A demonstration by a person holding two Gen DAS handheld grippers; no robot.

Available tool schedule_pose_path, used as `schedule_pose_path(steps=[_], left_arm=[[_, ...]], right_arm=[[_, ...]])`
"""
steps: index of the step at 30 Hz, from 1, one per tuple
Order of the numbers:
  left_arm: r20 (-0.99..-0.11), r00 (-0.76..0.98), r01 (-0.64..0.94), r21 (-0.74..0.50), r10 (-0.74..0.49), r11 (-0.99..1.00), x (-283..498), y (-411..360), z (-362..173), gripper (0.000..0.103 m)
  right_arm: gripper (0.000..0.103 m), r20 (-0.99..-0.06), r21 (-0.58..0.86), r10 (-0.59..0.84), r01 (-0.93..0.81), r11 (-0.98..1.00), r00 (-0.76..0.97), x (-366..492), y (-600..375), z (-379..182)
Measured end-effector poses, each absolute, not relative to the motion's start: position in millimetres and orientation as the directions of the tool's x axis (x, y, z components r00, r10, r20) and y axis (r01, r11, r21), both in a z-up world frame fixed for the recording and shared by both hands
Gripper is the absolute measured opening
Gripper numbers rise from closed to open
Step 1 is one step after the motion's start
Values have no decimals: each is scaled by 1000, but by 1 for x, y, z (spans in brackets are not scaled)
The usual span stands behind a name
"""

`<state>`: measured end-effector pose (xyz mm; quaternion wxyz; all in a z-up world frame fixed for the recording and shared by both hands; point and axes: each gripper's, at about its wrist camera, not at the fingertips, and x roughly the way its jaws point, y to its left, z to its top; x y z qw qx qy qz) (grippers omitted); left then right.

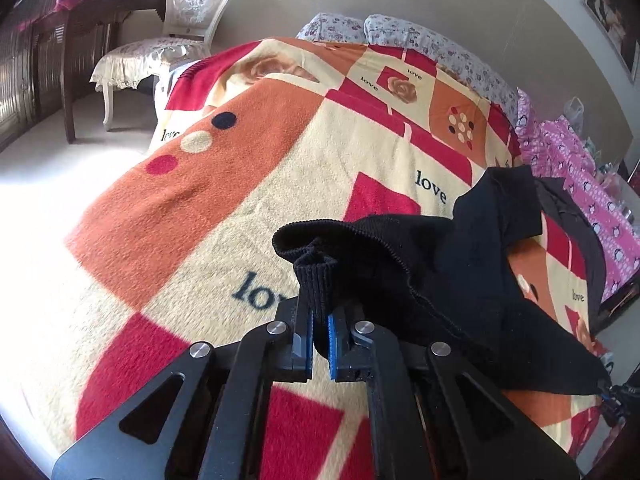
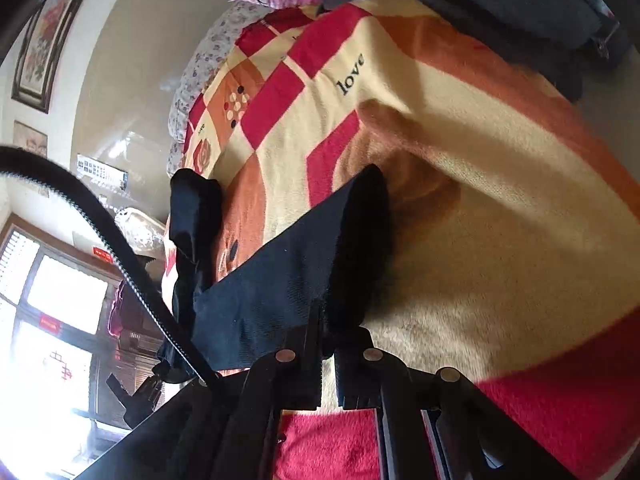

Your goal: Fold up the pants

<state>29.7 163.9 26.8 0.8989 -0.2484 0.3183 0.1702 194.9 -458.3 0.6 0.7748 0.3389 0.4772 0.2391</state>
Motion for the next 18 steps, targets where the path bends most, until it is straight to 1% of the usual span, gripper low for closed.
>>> schedule_pose_path(steps=[3, 7, 9, 10, 11, 12, 13, 14, 15, 16, 17, 18], left_arm=[[-652, 743, -477, -361, 149, 801, -9, 165, 34, 4], [-664, 734, -505, -388, 147, 771, -55, 172, 32, 4], [-688, 711, -508, -357, 148, 784, -59, 171, 22, 4], [-699, 703, -509, -367, 130, 778, -58, 173, 15, 4], [-710, 696, -512, -388, 106, 766, -58, 177, 7, 5], [-716, 691, -516, -388, 102, 764, -58, 179, 4, 11], [-716, 687, -526, -371, 125, 766, -59, 180, 4, 14], [-710, 688, -537, -357, 151, 764, -61, 182, 6, 22], [-704, 686, -551, -340, 183, 762, -64, 185, 9, 23], [-704, 669, -582, -299, 237, 756, -66, 188, 11, 23], [-703, 654, -607, -267, 279, 749, -68, 194, 13, 23], [-698, 641, -632, -245, 318, 736, -72, 198, 15, 23]], right_arm=[[4, -571, 777, 725, -33, 629, 385, 177, -468, 3], [4, -560, 810, 773, -3, 587, 298, 146, -470, -9], [4, -572, 802, 772, -4, 597, 277, 139, -466, -16], [4, -587, 792, 765, -8, 611, 266, 137, -464, -22], [3, -613, 770, 741, -1, 638, 274, 139, -464, -25], [1, -602, 777, 743, 1, 629, 294, 141, -468, -26], [2, -609, 773, 732, 20, 635, 306, 144, -471, -25], [2, -638, 747, 697, 43, 664, 329, 149, -473, -20], [3, -677, 699, 642, 44, 713, 361, 154, -475, -11], [3, -725, 617, 554, 31, 786, 409, 158, -474, 3], [4, -757, 534, 468, 18, 845, 456, 165, -470, 18], [6, -767, 463, 404, -5, 886, 498, 170, -465, 32]])
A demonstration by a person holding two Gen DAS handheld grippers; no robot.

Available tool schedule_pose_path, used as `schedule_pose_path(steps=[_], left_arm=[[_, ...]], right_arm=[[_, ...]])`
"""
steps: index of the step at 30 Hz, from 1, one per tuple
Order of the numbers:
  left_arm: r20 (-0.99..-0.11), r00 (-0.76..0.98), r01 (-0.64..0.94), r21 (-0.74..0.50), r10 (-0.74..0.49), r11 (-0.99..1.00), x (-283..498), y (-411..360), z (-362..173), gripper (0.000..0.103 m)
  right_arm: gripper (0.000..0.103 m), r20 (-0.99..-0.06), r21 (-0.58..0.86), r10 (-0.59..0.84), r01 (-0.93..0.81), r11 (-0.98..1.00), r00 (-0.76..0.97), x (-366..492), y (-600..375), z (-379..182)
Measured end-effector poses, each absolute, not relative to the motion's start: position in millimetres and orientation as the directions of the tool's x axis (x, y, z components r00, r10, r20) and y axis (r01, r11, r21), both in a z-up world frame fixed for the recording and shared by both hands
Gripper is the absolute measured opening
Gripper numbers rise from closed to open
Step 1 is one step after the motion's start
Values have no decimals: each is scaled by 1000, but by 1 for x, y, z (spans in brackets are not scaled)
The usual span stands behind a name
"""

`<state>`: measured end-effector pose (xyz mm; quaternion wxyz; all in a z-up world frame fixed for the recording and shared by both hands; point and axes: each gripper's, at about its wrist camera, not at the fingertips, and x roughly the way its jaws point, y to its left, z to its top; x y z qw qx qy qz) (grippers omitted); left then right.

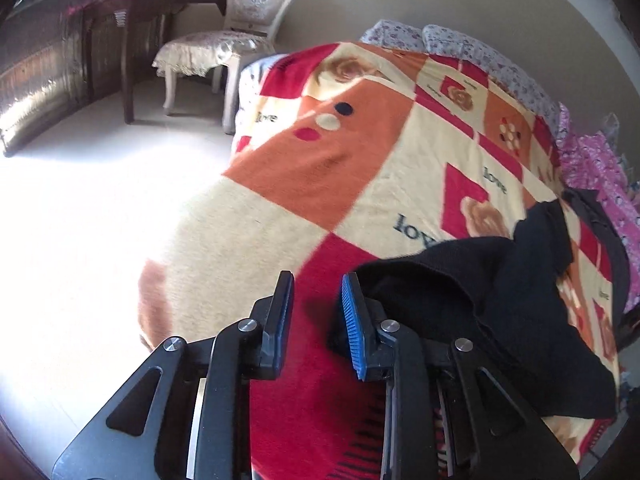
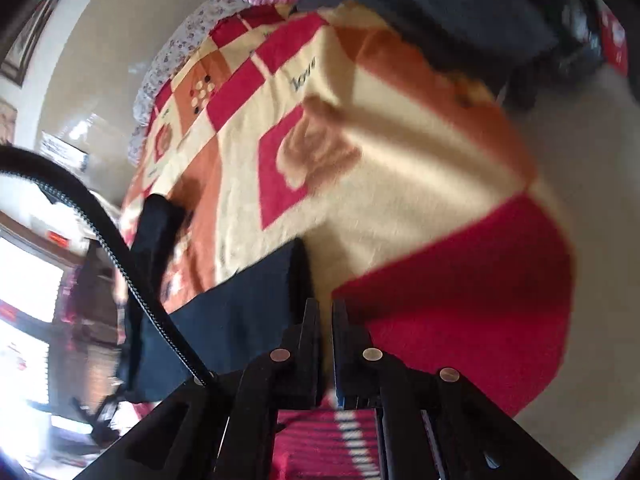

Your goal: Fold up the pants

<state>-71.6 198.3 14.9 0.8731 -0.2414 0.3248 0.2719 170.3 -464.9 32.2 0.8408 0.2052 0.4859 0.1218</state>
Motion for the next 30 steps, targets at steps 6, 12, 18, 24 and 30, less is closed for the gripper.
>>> schedule_pose_path(steps=[6, 12, 18, 24, 30], left_arm=[[-566, 770, -470, -191, 295, 862, -75, 148, 37, 23], [-574, 814, -148, -49, 94, 988, -45, 53, 28, 48], [-589, 783, -135, 153, 200, 979, -12, 34, 20, 48], [-596, 748, -57, 382, 293, 922, 7, 14, 2, 48], [-587, 728, -90, 430, 354, 898, 19, 15, -3, 47]], right_arm=[[26, -591, 160, 481, -490, 857, 648, 176, -334, 117], [71, -580, 79, 625, -728, 681, 522, 190, -206, 112], [70, -605, 140, 686, -794, 592, 404, 208, -152, 86], [68, -652, 95, 666, -833, 546, 362, 222, -100, 64], [56, -716, -141, 489, -789, 598, 498, 242, -52, 42]])
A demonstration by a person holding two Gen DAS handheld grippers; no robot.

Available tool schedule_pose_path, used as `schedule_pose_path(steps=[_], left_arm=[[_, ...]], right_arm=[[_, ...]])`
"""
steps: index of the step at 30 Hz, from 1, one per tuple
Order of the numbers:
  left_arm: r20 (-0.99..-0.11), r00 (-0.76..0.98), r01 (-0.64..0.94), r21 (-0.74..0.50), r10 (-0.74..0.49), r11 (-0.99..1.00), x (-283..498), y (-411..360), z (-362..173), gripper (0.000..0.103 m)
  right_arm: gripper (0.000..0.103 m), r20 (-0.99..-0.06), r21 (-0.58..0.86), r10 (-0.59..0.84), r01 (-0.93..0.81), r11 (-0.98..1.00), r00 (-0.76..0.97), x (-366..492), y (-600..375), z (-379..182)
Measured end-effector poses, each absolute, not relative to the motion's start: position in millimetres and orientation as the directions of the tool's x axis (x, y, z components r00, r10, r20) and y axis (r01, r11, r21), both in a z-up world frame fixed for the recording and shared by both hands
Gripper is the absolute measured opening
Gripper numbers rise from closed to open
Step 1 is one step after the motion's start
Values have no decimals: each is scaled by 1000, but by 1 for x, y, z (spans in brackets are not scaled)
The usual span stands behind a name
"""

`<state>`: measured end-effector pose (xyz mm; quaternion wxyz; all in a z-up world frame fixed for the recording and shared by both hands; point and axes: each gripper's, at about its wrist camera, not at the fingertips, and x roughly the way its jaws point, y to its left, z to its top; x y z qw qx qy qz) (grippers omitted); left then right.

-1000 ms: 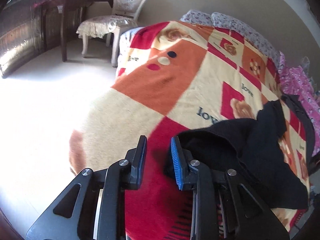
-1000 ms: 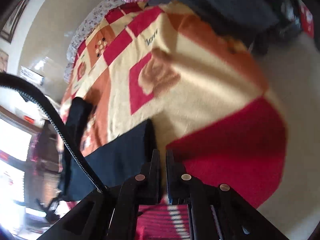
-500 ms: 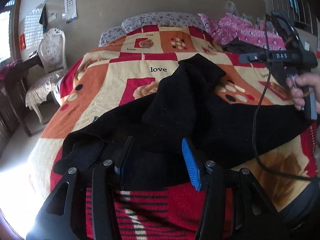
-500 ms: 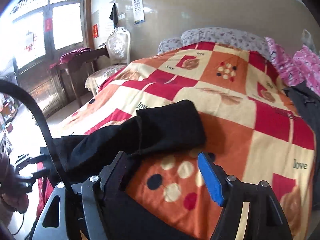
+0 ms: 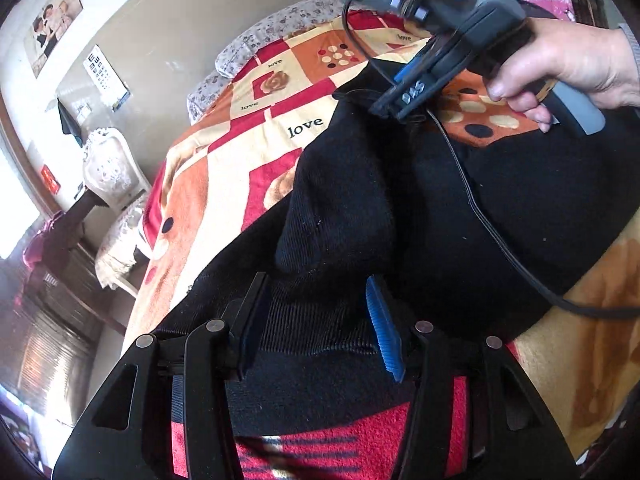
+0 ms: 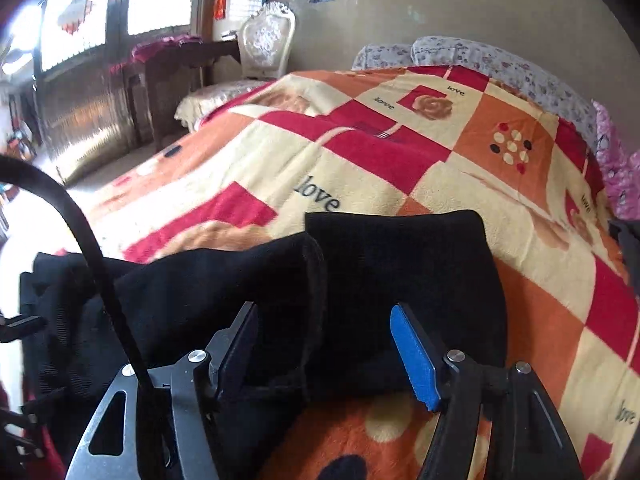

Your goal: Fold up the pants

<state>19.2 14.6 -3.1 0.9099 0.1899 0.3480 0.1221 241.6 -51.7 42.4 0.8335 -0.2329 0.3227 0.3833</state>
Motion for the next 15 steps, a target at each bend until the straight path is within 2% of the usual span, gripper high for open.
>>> schedule_pose_path(steps=[1, 2, 3, 4, 5, 8, 12, 15], left_arm=[[-589, 724, -95, 430, 359, 898, 22, 16, -3, 37], [-600, 711, -105, 426, 368, 898, 24, 16, -5, 3], [-603, 698, -130, 424, 386, 896, 24, 19, -4, 2], [-594, 703, -157, 406, 391, 900, 22, 23, 0, 1], [-597, 708, -179, 365, 378, 913, 19, 32, 6, 0], [-580, 723, -253, 281, 374, 926, 12, 62, 32, 0], [-558, 723, -338, 229, 408, 913, 16, 103, 59, 0], [-565, 772, -326, 45, 293, 944, 7, 129, 80, 0]], right_arm=[[46, -732, -202, 428, -768, 607, 530, 247, -44, 35], [38, -743, -230, 395, -761, 607, 540, 251, -40, 30], [11, -749, -223, 397, -766, 602, 531, 254, -40, 28], [7, -733, -217, 409, -757, 616, 543, 257, -44, 34], [7, -707, -188, 433, -738, 648, 560, 259, -55, 44], [7, -641, 16, 531, -683, 731, 554, 274, -108, 89], [6, -576, 203, 605, -621, 757, 550, 287, -185, 147], [6, -531, 274, 627, -585, 763, 569, 280, -244, 186]])
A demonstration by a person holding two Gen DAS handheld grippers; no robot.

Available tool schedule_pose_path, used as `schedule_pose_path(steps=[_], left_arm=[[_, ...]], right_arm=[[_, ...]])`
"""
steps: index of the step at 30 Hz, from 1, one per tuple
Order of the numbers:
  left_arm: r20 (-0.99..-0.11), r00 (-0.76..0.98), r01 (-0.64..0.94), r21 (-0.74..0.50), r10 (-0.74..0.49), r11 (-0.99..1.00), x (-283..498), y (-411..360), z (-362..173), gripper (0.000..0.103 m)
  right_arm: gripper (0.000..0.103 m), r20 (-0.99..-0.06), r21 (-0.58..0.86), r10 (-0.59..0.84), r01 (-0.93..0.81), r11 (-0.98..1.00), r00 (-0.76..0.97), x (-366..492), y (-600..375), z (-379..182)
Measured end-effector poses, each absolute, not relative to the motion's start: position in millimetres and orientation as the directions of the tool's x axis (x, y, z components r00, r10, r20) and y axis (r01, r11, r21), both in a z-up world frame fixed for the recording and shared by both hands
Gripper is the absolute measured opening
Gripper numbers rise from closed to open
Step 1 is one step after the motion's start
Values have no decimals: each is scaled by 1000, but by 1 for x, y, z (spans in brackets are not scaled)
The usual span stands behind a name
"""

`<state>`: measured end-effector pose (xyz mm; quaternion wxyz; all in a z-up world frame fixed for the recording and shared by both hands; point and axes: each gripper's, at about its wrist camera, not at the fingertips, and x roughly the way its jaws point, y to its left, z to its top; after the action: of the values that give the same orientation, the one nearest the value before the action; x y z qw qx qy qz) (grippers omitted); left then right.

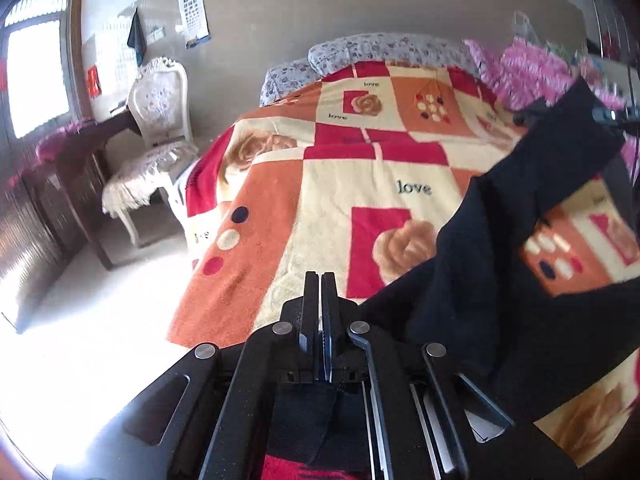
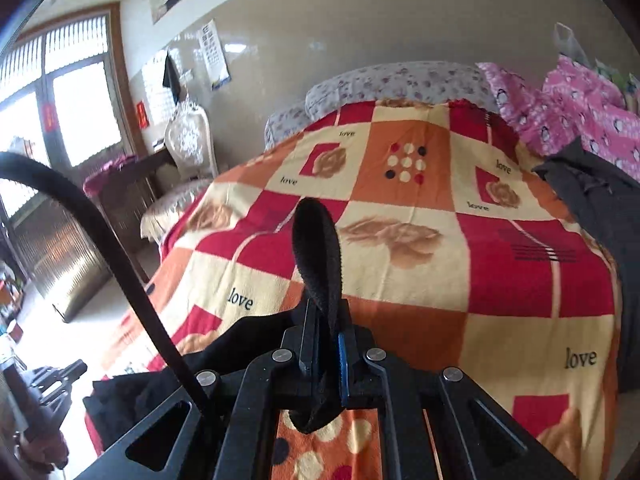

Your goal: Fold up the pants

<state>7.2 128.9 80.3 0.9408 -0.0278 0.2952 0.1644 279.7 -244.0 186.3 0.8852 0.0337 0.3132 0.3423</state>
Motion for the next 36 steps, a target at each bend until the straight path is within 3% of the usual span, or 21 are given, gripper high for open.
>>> schedule_pose_path(steps=[2, 4, 6, 7, 10, 14, 19, 23, 28, 32, 36], left_arm=[[-542, 815, -258, -27, 202, 966, -7, 125, 91, 1], [-528, 841, -163, -39, 118, 986, -19, 108, 92, 19], [-530, 842, -84, 55, 101, 995, -25, 78, 82, 72], [-528, 842, -53, 112, 105, 992, -27, 64, 76, 75], [-582, 809, 68, 225, 78, 972, -24, 28, 51, 75], [-614, 757, 125, 475, 226, 871, 1, 1, 5, 75], [-634, 731, 219, 567, 251, 794, 7, -5, -4, 75], [-600, 737, 284, 692, 310, 664, 12, -13, -9, 83], [-578, 734, 255, 721, 357, 644, 20, -2, -1, 82], [-704, 656, 205, 513, 271, 834, 29, 41, 8, 82], [-684, 674, 135, 486, 280, 863, 29, 54, 16, 82]], right_arm=[[6, -519, 287, 623, -567, 772, 585, 272, -271, 203], [6, -505, 313, 632, -558, 769, 588, 260, -298, 212], [6, -502, 340, 642, -551, 763, 580, 252, -312, 212], [6, -498, 358, 653, -551, 754, 571, 247, -319, 210], [6, -493, 382, 670, -554, 739, 555, 230, -327, 206], [6, -475, 410, 702, -573, 710, 530, 212, -325, 205], [6, -463, 409, 719, -595, 692, 518, 196, -321, 209], [6, -466, 405, 724, -604, 686, 509, 194, -317, 207], [6, -459, 430, 736, -601, 674, 497, 192, -316, 203], [6, -462, 447, 744, -597, 666, 484, 191, -317, 197], [6, -463, 452, 745, -595, 665, 481, 193, -317, 194]])
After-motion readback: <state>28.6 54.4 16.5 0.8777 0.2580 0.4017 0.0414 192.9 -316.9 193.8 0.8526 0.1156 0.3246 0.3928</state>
